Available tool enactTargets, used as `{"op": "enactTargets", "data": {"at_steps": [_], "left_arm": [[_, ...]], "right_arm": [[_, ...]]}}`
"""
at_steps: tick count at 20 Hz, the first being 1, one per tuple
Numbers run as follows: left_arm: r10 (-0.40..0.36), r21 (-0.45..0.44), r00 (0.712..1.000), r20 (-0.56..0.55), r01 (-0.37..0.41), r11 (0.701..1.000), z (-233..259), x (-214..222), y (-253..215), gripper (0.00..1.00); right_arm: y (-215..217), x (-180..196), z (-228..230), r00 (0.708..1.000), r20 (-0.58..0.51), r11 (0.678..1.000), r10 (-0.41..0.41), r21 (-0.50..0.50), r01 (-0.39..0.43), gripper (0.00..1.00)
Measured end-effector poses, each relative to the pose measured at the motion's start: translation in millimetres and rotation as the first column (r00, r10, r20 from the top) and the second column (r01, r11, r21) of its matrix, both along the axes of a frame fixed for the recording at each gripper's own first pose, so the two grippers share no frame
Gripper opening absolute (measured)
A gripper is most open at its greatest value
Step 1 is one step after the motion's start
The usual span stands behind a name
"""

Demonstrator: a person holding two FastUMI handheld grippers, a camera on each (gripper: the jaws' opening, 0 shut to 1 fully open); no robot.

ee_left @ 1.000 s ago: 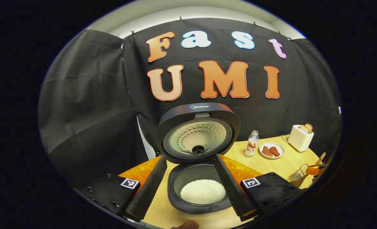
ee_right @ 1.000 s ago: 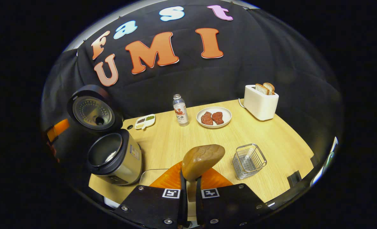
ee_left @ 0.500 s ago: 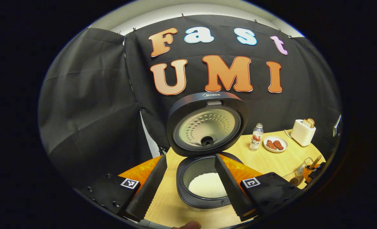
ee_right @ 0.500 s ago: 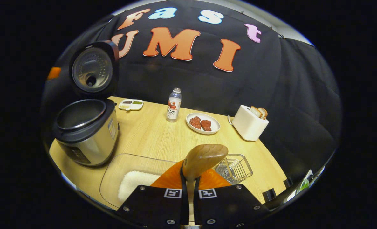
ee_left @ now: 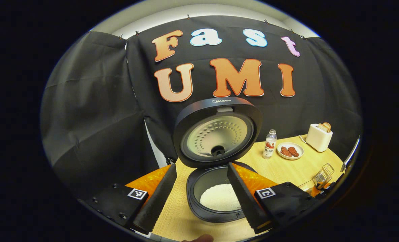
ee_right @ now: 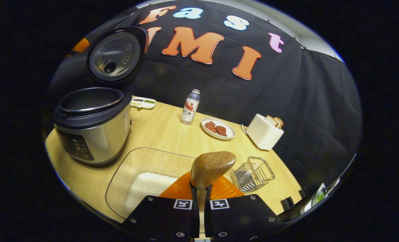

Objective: Close the left gripper, press the button to open the rice cooker; take a wooden spoon from the chopstick holder with the right hand, scoop a spoonful of rice and pour it into the rice cooker, then put the wooden spoon back into the chopstick holder.

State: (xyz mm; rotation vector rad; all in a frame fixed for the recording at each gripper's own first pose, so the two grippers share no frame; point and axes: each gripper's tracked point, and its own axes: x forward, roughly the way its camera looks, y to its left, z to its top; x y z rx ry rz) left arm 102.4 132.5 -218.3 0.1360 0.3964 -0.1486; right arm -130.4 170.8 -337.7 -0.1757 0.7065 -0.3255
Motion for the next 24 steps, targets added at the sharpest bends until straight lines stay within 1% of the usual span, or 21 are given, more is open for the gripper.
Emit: {"op": "enactTargets", "data": {"at_steps": [1, 3, 4, 5, 6, 7, 8, 12, 13, 14, 15, 16, 17, 18, 20, 21, 22, 23, 24], "left_arm": [[-0.006, 0.003, 1.000, 0.004, 0.006, 1.000, 1, 0, -1, 0.98], [-0.012, 0.002, 1.000, 0.009, 0.012, 1.000, 2, 1, 0, 0.98], [-0.012, -0.002, 1.000, 0.009, 0.012, 1.000, 2, 1, 0, 0.98], [-0.013, -0.005, 1.000, 0.007, 0.013, 1.000, 2, 1, 1, 1.00], [-0.013, -0.007, 1.000, 0.008, 0.013, 1.000, 3, 1, 3, 1.00], [-0.012, -0.008, 1.000, 0.005, 0.012, 1.000, 2, 1, 4, 0.98], [-0.008, -0.007, 1.000, 0.003, 0.008, 1.000, 1, 2, 6, 1.00], [0.006, -0.018, 1.000, -0.008, -0.006, 1.000, -5, 1, 15, 1.00], [0.010, -0.020, 1.000, -0.013, -0.010, 1.000, -7, 1, 18, 1.00], [0.014, -0.021, 1.000, -0.018, -0.015, 1.000, -9, 1, 21, 0.98], [0.020, -0.023, 1.000, -0.023, -0.021, 1.000, -10, 3, 24, 1.00], [0.024, -0.025, 0.999, -0.028, -0.025, 0.999, -11, 3, 26, 0.98], [0.029, -0.027, 0.999, -0.031, -0.029, 0.999, -12, 4, 29, 0.98], [0.030, -0.027, 0.999, -0.034, -0.031, 0.999, -13, 5, 31, 1.00], [0.028, -0.026, 0.999, -0.032, -0.028, 0.999, -13, 7, 31, 1.00], [0.025, -0.024, 0.999, -0.031, -0.026, 0.999, -13, 8, 30, 0.98], [0.022, -0.022, 0.999, -0.031, -0.023, 1.000, -12, 8, 30, 0.98], [0.020, -0.020, 0.999, -0.029, -0.021, 1.000, -12, 8, 30, 1.00], [0.017, -0.021, 0.999, -0.028, -0.017, 1.000, -11, 8, 29, 1.00]], "right_arm": [[-1, 1, 1, 0.999, 0.019, 0.999, -0.028, 0.026, 0.028, 0.05], [-7, 4, 0, 0.996, 0.008, 0.993, -0.089, 0.081, 0.088, 0.05], [-10, 6, -1, 0.993, 0.003, 0.986, -0.116, 0.118, 0.115, 0.05], [-10, 7, -1, 0.990, -0.011, 0.978, -0.141, 0.155, 0.141, 0.05], [-9, 7, -1, 0.986, -0.017, 0.967, -0.165, 0.195, 0.166, 0.05], [-7, 9, -2, 0.983, -0.029, 0.956, -0.182, 0.230, 0.184, 0.05], [-4, 10, -3, 0.980, -0.033, 0.944, -0.194, 0.266, 0.196, 0.05], [17, 15, -2, 0.979, -0.048, 0.911, -0.196, 0.359, 0.200, 0.05], [19, 15, -2, 0.978, -0.052, 0.900, -0.204, 0.383, 0.208, 0.05], [21, 17, -3, 0.977, -0.060, 0.884, -0.206, 0.416, 0.212, 0.05], [22, 17, -5, 0.973, -0.071, 0.864, -0.219, 0.449, 0.227, 0.05], [21, 18, -5, 0.967, -0.080, 0.834, -0.242, 0.491, 0.250, 0.05], [21, 18, -6, 0.962, -0.091, 0.810, -0.259, 0.522, 0.267, 0.05], [24, 21, -7, 0.960, -0.096, 0.793, -0.264, 0.544, 0.273, 0.05], [26, 21, -7, 0.956, -0.101, 0.768, -0.274, 0.576, 0.281, 0.05], [24, 23, -8, 0.952, -0.102, 0.745, -0.290, 0.601, 0.291, 0.05], [21, 25, -11, 0.945, -0.112, 0.708, -0.307, 0.637, 0.306, 0.05], [20, 23, -14, 0.936, -0.133, 0.659, -0.327, 0.677, 0.327, 0.05], [21, 23, -15, 0.928, -0.149, 0.609, -0.342, 0.717, 0.340, 0.05]]}}
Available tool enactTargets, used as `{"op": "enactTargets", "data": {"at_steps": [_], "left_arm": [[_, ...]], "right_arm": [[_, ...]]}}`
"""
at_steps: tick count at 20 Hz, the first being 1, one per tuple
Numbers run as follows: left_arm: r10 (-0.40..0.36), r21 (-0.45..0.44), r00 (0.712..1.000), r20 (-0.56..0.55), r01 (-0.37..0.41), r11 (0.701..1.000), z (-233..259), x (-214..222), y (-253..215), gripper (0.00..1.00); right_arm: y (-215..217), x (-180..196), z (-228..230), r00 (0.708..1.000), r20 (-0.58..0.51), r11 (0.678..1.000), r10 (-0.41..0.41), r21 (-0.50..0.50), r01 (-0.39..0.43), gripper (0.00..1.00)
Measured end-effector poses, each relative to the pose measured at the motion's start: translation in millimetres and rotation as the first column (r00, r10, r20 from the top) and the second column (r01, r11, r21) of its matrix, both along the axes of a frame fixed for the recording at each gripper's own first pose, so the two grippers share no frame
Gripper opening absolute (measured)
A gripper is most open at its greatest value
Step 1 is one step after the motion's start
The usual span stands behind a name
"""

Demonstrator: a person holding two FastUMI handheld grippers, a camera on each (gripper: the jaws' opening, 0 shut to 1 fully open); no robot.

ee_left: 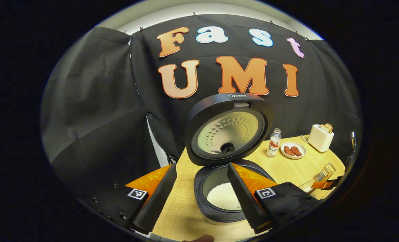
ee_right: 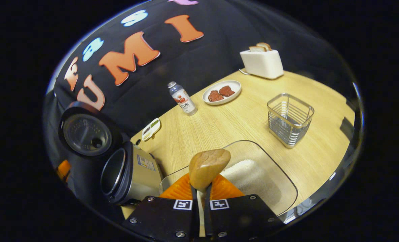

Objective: Close the left gripper, press the button to open the rice cooker; take a wooden spoon from the chopstick holder with the right hand, scoop a spoonful of rice and pour it into the rice cooker, then put the wooden spoon back into the chopstick holder.

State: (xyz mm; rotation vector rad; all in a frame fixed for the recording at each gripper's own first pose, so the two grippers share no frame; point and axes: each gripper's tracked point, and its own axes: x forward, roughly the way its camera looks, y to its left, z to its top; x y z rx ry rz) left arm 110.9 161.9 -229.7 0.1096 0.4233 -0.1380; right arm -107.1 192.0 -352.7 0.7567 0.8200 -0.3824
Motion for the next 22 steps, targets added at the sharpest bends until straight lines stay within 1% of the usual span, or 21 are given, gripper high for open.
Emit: {"op": "enactTargets", "data": {"at_steps": [1, 2, 3, 4, 5, 6, 9, 12, 13, 14, 15, 16, 17, 18, 19, 20, 21, 22], "left_arm": [[-0.004, 0.000, 1.000, 0.001, 0.004, 1.000, 1, 1, -1, 1.00], [-0.005, 0.005, 1.000, 0.004, 0.005, 1.000, 1, 2, -3, 0.98], [-0.003, 0.009, 1.000, 0.005, 0.003, 1.000, 2, 3, -4, 1.00], [-0.001, 0.006, 1.000, 0.005, 0.001, 1.000, 2, 3, -4, 0.98], [0.000, -0.001, 1.000, 0.001, 0.000, 1.000, 2, 3, -5, 0.98], [0.000, -0.007, 1.000, -0.002, 0.000, 1.000, 2, 3, -7, 1.00], [0.000, 0.001, 1.000, 0.004, 0.000, 1.000, 5, 2, -10, 1.00], [0.007, 0.010, 1.000, 0.002, -0.007, 1.000, 5, 0, -12, 0.98], [0.009, 0.006, 1.000, -0.001, -0.009, 1.000, 6, 0, -14, 1.00], [0.013, 0.003, 1.000, -0.001, -0.013, 1.000, 7, -1, -16, 1.00], [0.014, 0.001, 1.000, 0.002, -0.014, 1.000, 9, 0, -18, 0.98], [0.019, 0.003, 1.000, 0.007, -0.019, 1.000, 11, -1, -20, 1.00], [0.023, 0.005, 1.000, 0.012, -0.023, 1.000, 14, 0, -21, 1.00], [0.026, 0.007, 1.000, 0.017, -0.026, 1.000, 15, 0, -23, 0.98], [0.027, 0.007, 0.999, 0.021, -0.027, 1.000, 16, 1, -26, 0.98], [0.029, 0.008, 0.999, 0.024, -0.029, 1.000, 17, 0, -29, 1.00], [0.031, 0.008, 0.999, 0.026, -0.031, 0.999, 18, 0, -32, 0.97], [0.031, 0.007, 0.999, 0.027, -0.031, 0.999, 19, -1, -35, 0.98]], "right_arm": [[2, 0, -1, 1.000, 0.005, 1.000, -0.007, 0.028, 0.007, 0.05], [5, -1, 0, 1.000, 0.011, 0.999, -0.006, 0.044, 0.005, 0.05], [8, 1, 0, 1.000, 0.014, 0.999, 0.006, 0.043, -0.007, 0.05], [13, 2, 0, 1.000, 0.020, 0.999, 0.024, 0.049, -0.025, 0.05], [16, 3, 1, 0.999, 0.022, 0.997, 0.034, 0.062, -0.036, 0.05], [19, 4, 2, 0.999, 0.026, 0.995, 0.038, 0.093, -0.040, 0.05], [28, 9, 0, 0.999, 0.040, 0.980, 0.034, 0.196, -0.041, 0.05], [28, 7, -2, 0.998, 0.055, 0.963, 0.043, 0.262, -0.056, 0.05], [25, 8, -2, 0.997, 0.065, 0.954, 0.036, 0.295, -0.053, 0.05], [23, 8, 0, 0.997, 0.070, 0.946, 0.025, 0.321, -0.046, 0.05], [21, 9, 3, 0.996, 0.086, 0.935, 0.013, 0.352, -0.043, 0.05], [18, 10, 4, 0.995, 0.097, 0.925, 0.008, 0.377, -0.044, 0.05], [14, 11, 9, 0.994, 0.113, 0.916, -0.002, 0.398, -0.044, 0.05], [9, 11, 11, 0.992, 0.124, 0.907, -0.007, 0.418, -0.046, 0.05], [2, 13, 15, 0.991, 0.134, 0.899, -0.024, 0.436, -0.037, 0.05], [-4, 12, 18, 0.989, 0.142, 0.888, -0.039, 0.459, -0.030, 0.05], [-12, 14, 21, 0.987, 0.150, 0.877, -0.059, 0.480, -0.021, 0.05], [-19, 13, 24, 0.984, 0.157, 0.862, -0.079, 0.506, -0.011, 0.05]]}}
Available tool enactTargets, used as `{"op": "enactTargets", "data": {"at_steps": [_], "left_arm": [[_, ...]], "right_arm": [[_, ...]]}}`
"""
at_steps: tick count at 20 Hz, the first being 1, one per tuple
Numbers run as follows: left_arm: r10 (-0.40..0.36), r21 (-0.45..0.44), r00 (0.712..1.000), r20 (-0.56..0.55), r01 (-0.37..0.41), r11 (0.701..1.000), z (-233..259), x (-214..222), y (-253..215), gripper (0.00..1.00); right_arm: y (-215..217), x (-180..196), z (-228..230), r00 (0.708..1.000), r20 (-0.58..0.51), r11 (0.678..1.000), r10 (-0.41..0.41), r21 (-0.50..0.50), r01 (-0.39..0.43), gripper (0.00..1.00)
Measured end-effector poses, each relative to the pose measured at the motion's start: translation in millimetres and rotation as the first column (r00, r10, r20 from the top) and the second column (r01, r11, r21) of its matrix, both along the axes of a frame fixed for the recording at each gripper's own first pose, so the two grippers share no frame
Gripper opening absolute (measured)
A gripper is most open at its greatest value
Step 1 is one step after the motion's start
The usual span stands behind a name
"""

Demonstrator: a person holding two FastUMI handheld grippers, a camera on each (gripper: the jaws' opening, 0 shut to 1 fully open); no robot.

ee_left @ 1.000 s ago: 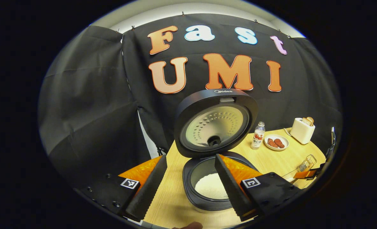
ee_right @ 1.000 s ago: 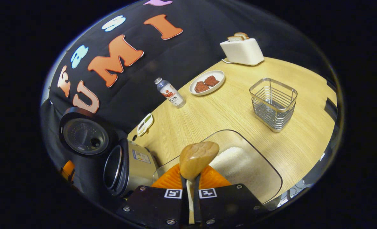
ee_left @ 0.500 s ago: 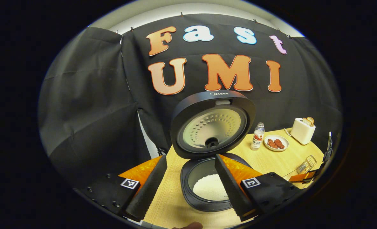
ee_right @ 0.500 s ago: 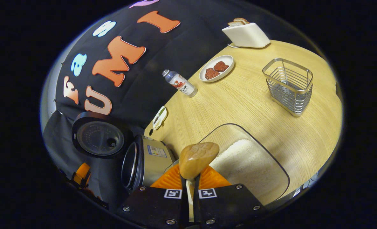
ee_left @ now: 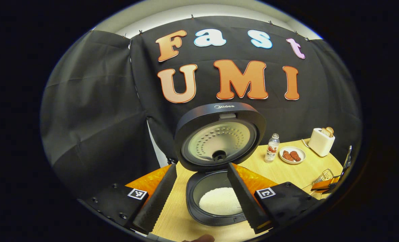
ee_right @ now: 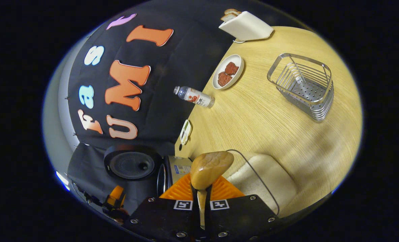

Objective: Close the left gripper, press the button to open the rice cooker; take a wooden spoon from the chopstick holder with the right hand, scoop a spoonful of rice and pour it into the rice cooker, then put the wooden spoon back into the chopstick holder.

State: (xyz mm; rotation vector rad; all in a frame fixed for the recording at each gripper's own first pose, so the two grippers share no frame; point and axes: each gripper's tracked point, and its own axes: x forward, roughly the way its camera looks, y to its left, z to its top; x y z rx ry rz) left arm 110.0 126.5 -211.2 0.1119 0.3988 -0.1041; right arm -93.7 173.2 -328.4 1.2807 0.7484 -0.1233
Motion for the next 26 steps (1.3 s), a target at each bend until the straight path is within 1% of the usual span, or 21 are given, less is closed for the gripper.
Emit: {"op": "enactTargets", "data": {"at_steps": [1, 5, 8, 10, 13, 15, 16, 17, 18, 21, 22, 23, 24, 25, 26], "left_arm": [[0.003, -0.001, 1.000, 0.003, -0.003, 1.000, 1, 0, -3, 1.00], [0.021, -0.016, 1.000, 0.004, -0.021, 1.000, 2, -2, -15, 1.00], [0.031, -0.022, 0.999, 0.010, -0.030, 0.999, 4, -3, -21, 1.00], [0.041, -0.021, 0.999, 0.020, -0.040, 0.999, 6, -3, -22, 1.00], [0.058, -0.024, 0.998, 0.033, -0.057, 0.998, 12, -3, -18, 1.00], [0.076, -0.025, 0.996, 0.043, -0.075, 0.997, 15, -6, -12, 1.00], [0.086, -0.026, 0.995, 0.047, -0.085, 0.996, 16, -8, -8, 0.98], [0.096, -0.029, 0.994, 0.050, -0.095, 0.995, 16, -9, -4, 1.00], [0.108, -0.030, 0.993, 0.052, -0.107, 0.994, 17, -11, 4, 1.00], [0.158, -0.031, 0.986, 0.057, -0.156, 0.987, 19, -17, 27, 1.00], [0.176, -0.030, 0.983, 0.059, -0.175, 0.984, 19, -19, 37, 0.98], [0.197, -0.029, 0.978, 0.062, -0.196, 0.980, 20, -23, 47, 1.00], [0.216, -0.026, 0.974, 0.064, -0.215, 0.976, 21, -27, 57, 0.98], [0.238, -0.020, 0.969, 0.064, -0.237, 0.971, 19, -31, 69, 1.00], [0.261, -0.017, 0.963, 0.062, -0.260, 0.965, 17, -36, 81, 0.98]], "right_arm": [[-9, 2, 3, 1.000, 0.007, 1.000, -0.019, 0.020, 0.019, 0.05], [-30, 5, 19, 0.996, 0.034, 0.989, -0.077, 0.132, 0.072, 0.05], [-38, 17, 44, 0.988, 0.074, 0.959, -0.133, 0.261, 0.109, 0.05], [-38, 29, 58, 0.982, 0.101, 0.939, -0.159, 0.323, 0.119, 0.05], [-29, 49, 79, 0.977, 0.122, 0.896, -0.178, 0.429, 0.110, 0.05], [-21, 65, 91, 0.974, 0.129, 0.871, -0.189, 0.480, 0.106, 0.05], [-14, 72, 96, 0.974, 0.130, 0.864, -0.188, 0.494, 0.101, 0.05], [-6, 81, 99, 0.974, 0.136, 0.858, -0.180, 0.507, 0.088, 0.05], [2, 90, 104, 0.977, 0.137, 0.855, -0.164, 0.513, 0.071, 0.05], [35, 113, 112, 0.984, 0.147, 0.862, -0.097, 0.507, 0.009, 0.05], [47, 120, 113, 0.986, 0.147, 0.863, -0.075, 0.506, -0.010, 0.05], [58, 129, 113, 0.988, 0.146, 0.863, -0.055, 0.504, -0.027, 0.05], [69, 136, 114, 0.989, 0.145, 0.863, -0.036, 0.503, -0.042, 0.05], [80, 144, 112, 0.989, 0.144, 0.865, -0.016, 0.498, -0.059, 0.05], [91, 151, 110, 0.990, 0.139, 0.869, 0.003, 0.489, -0.071, 0.05]]}}
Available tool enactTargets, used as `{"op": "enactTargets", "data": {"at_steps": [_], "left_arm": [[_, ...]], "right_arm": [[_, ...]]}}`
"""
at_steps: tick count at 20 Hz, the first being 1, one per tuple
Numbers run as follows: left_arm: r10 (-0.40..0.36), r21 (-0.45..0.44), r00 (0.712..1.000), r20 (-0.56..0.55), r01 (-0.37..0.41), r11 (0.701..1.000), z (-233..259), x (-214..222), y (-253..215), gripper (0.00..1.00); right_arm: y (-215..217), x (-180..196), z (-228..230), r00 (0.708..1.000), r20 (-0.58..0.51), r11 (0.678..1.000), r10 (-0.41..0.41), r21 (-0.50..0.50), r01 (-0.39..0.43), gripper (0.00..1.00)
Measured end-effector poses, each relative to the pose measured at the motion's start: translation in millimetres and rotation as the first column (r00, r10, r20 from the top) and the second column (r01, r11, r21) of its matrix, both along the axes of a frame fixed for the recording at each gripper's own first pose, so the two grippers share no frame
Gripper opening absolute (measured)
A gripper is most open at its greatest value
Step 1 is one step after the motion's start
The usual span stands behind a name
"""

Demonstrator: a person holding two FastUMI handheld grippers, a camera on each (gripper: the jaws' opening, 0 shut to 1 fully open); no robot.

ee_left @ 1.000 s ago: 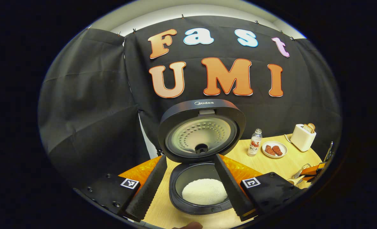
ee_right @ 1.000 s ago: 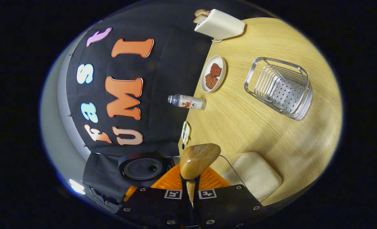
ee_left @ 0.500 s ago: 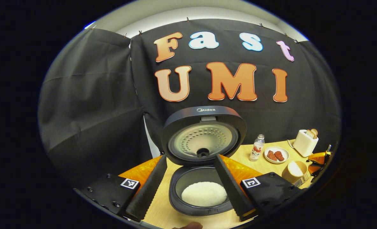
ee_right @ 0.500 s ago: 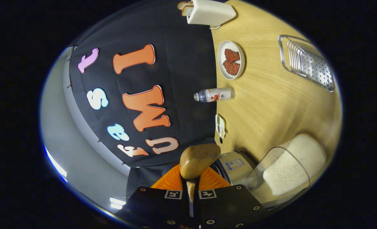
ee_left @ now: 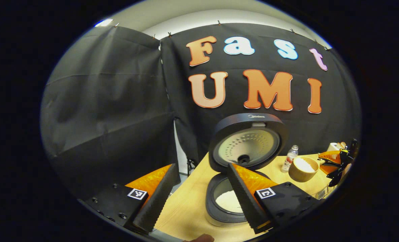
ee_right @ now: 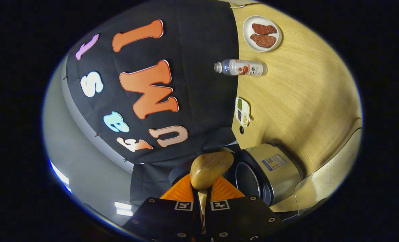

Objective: Close the left gripper, press the button to open the rice cooker; take a wooden spoon from the chopstick holder with the right hand, scoop a spoonful of rice and pour it into the rice cooker, then put the wooden spoon back into the chopstick holder.

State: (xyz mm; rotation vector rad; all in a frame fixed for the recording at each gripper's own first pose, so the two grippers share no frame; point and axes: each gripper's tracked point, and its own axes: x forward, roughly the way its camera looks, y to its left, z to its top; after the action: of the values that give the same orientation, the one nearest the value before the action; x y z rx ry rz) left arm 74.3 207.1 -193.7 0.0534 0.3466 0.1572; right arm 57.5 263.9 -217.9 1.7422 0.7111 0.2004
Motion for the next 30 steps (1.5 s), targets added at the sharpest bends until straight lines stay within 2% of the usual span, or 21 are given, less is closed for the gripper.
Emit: {"op": "enactTargets", "data": {"at_steps": [6, 7, 12, 17, 20, 24, 26, 30], "left_arm": [[0.114, -0.004, 0.993, -0.024, -0.114, 0.993, -8, -25, 50, 1.00], [0.128, -0.004, 0.991, -0.027, -0.128, 0.992, -9, -27, 56, 1.00], [0.159, 0.001, 0.986, -0.044, -0.159, 0.987, -17, -36, 71, 1.00], [0.157, 0.007, 0.986, -0.050, -0.157, 0.988, -17, -36, 71, 0.99], [0.151, 0.012, 0.987, -0.050, -0.150, 0.989, -17, -36, 70, 1.00], [0.141, 0.022, 0.989, -0.045, -0.140, 0.990, -16, -35, 69, 1.00], [0.135, 0.027, 0.990, -0.045, -0.134, 0.991, -15, -34, 69, 0.98], [0.126, 0.028, 0.991, -0.039, -0.125, 0.992, -12, -33, 67, 1.00]], "right_arm": [[48, 25, -8, 0.997, -0.025, 0.991, 0.072, -0.110, -0.075, 0.05], [52, 28, -11, 0.997, -0.022, 0.985, 0.081, -0.154, -0.083, 0.05], [64, 40, -12, 0.988, 0.012, 0.914, 0.151, -0.382, -0.135, 0.05], [70, 45, -8, 0.971, 0.058, 0.769, 0.233, -0.622, -0.148, 0.05], [72, 50, 8, 0.956, 0.101, 0.704, 0.274, -0.698, -0.128, 0.05], [68, 56, 17, 0.933, 0.141, 0.553, 0.332, -0.830, -0.072, 0.05], [70, 56, 25, 0.917, 0.163, 0.510, 0.363, -0.859, -0.050, 0.05], [76, 52, 41, 0.891, 0.207, 0.456, 0.404, -0.890, 0.000, 0.05]]}}
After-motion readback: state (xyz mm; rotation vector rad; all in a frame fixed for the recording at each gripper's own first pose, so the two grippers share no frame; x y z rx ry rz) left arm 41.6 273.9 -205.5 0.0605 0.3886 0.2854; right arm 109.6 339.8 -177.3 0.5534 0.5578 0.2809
